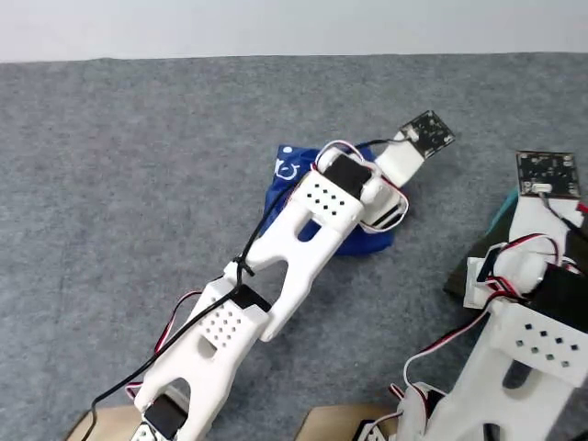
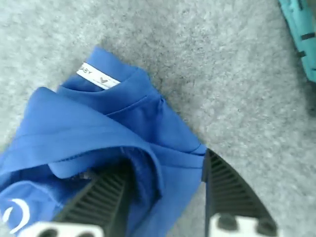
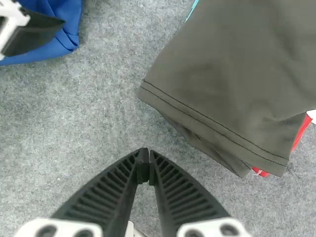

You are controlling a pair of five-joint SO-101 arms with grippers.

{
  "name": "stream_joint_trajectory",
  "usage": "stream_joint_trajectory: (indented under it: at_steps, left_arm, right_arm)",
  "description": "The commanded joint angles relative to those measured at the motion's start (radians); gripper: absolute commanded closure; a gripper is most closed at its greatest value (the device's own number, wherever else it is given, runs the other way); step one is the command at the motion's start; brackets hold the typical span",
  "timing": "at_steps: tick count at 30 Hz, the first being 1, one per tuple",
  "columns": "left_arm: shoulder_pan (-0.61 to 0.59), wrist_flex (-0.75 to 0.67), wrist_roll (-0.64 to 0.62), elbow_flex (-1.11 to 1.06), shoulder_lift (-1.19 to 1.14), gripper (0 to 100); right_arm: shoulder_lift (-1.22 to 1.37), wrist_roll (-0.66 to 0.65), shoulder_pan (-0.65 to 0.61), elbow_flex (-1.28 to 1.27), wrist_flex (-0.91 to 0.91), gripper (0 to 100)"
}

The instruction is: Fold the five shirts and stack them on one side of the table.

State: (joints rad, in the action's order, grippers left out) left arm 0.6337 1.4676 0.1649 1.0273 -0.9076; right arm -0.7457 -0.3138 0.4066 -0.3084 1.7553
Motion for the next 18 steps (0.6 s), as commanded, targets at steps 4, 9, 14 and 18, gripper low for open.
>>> stream_joint_trajectory:
  at_steps: [4,9,14,18]
  left_arm:
    - [-0.068,0.212,-0.009,0.302,0.060,80]
    - [-0.072,0.287,-0.058,0.449,0.051,80]
    - [-0.091,0.285,-0.064,0.450,0.052,80]
    - [-0.218,0.287,-0.089,0.455,0.063,82]
  right_arm:
    - [-0.015,-0.012,-0.010,0.011,0.035,98.8]
    - [-0.015,-0.012,-0.010,0.008,0.033,98.8]
    - [-0.015,-0.012,-0.010,0.012,0.033,98.8]
    - [-0.013,-0.012,-0.010,0.012,0.030,98.8]
